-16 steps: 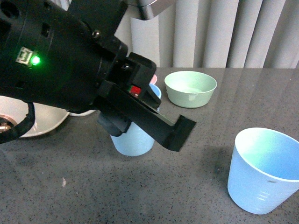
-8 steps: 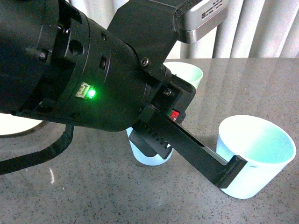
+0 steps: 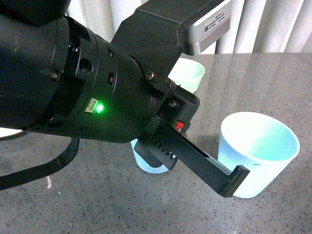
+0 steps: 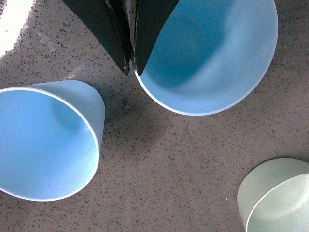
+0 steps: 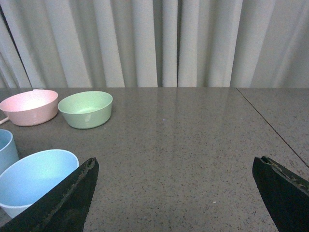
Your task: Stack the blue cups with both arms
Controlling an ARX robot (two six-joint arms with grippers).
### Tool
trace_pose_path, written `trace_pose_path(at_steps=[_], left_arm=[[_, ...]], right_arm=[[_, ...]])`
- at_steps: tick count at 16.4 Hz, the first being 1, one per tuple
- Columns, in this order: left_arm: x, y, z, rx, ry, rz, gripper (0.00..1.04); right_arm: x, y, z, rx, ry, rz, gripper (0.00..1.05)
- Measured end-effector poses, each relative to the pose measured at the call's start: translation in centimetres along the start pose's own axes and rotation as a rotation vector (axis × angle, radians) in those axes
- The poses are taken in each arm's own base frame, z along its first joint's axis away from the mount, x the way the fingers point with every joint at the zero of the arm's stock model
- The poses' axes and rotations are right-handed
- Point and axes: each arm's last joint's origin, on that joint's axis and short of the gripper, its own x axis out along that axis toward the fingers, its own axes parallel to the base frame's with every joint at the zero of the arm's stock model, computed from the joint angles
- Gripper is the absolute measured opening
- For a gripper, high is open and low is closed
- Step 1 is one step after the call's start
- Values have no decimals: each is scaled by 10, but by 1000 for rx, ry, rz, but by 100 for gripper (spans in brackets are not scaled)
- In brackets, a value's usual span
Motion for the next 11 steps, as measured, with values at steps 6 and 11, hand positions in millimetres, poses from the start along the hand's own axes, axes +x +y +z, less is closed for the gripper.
trace_pose_path(at_steps=[6, 11], left_arm=[[-5, -1, 2, -18, -3, -23, 59], [-29, 17, 26, -76, -142, -3, 98]], right_arm=[[0, 0, 0, 0, 0, 0, 98], [0, 0, 0, 0, 0, 0, 98]])
